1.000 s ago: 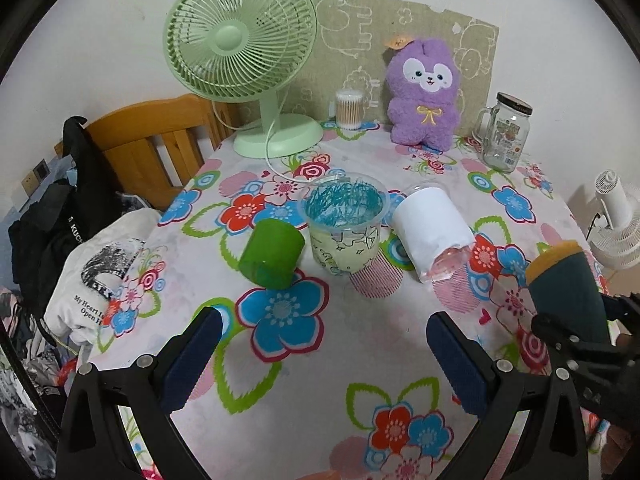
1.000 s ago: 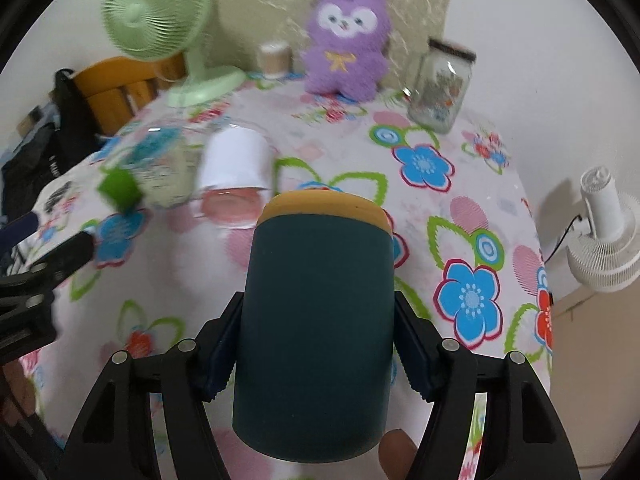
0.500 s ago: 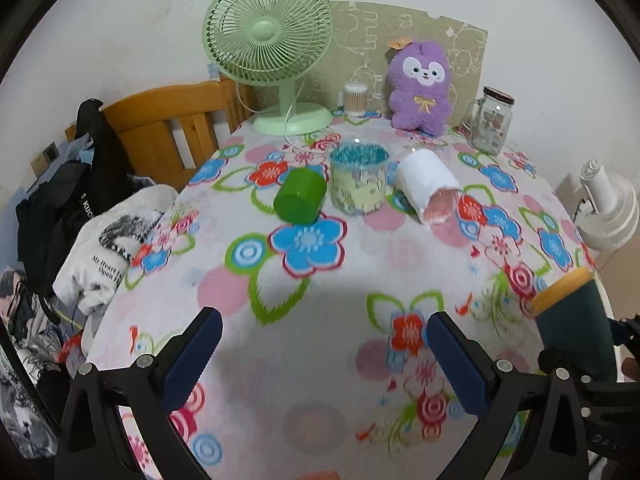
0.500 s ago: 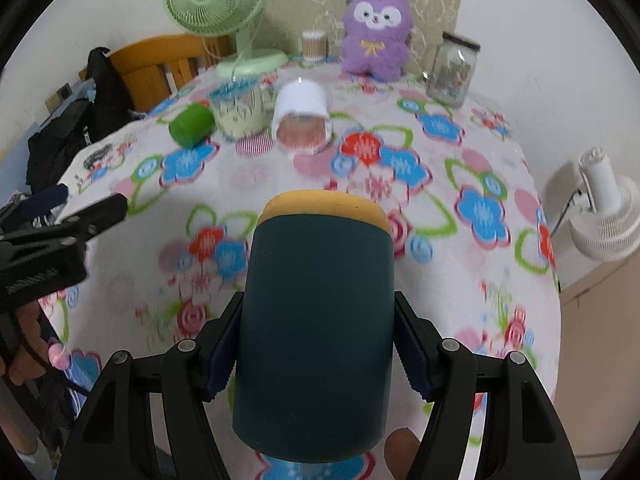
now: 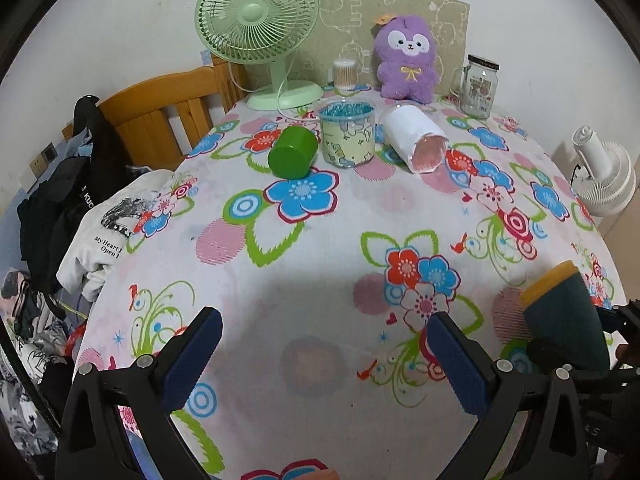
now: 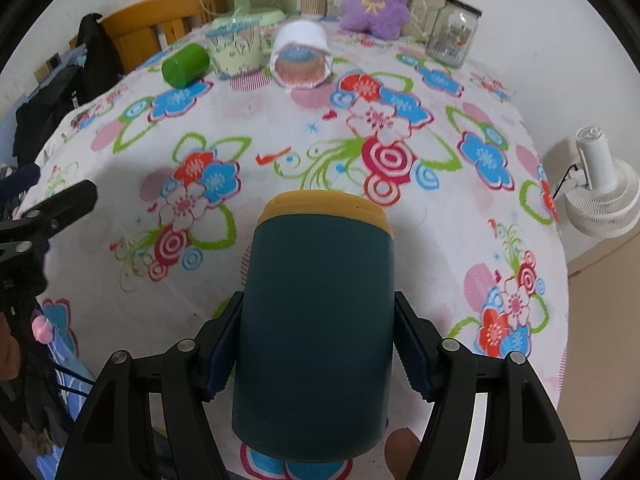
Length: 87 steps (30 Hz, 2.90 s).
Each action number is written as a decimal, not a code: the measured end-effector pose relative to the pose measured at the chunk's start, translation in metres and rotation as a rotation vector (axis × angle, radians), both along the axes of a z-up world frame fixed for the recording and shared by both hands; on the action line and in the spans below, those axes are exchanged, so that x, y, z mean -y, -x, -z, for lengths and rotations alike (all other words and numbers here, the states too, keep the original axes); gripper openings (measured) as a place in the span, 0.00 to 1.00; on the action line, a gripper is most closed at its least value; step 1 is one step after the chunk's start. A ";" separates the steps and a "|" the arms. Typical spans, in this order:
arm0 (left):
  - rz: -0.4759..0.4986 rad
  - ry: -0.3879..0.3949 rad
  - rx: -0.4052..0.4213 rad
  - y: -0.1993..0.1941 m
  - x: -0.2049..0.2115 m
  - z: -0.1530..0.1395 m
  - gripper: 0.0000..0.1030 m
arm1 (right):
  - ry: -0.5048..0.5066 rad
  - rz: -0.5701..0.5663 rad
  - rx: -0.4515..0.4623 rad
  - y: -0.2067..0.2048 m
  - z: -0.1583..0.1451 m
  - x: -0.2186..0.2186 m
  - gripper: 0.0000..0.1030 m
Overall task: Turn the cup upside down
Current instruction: 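Lift the teal cup with the right tool toward the left tool, then close the left tool on the teal cup while the right tool opens and releases it, then rotate the teal cup with the left tool so its rim faces down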
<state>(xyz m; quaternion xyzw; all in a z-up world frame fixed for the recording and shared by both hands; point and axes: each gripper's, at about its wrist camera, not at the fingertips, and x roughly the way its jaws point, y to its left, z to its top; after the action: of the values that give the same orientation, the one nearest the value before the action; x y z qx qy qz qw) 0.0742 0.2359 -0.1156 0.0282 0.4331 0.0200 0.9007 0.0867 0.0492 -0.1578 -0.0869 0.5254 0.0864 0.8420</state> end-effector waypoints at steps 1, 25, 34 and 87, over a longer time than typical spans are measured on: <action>0.000 0.001 -0.001 0.001 -0.001 0.001 1.00 | 0.000 0.000 -0.011 0.000 0.003 0.000 0.70; 0.076 0.034 0.018 0.010 0.041 -0.028 1.00 | -0.103 0.012 0.129 0.030 -0.074 0.050 0.81; 0.161 0.061 0.003 0.015 0.093 -0.037 1.00 | -0.094 0.099 0.167 0.049 -0.082 0.111 0.81; 0.307 0.058 -0.265 -0.017 0.137 -0.019 0.67 | -0.224 0.256 0.094 0.069 -0.020 0.220 0.81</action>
<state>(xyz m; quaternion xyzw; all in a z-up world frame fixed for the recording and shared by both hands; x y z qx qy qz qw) 0.0913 0.0993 -0.0967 0.0704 0.5388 -0.1338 0.8288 0.0181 -0.1712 -0.1380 0.0709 0.4793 0.0323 0.8742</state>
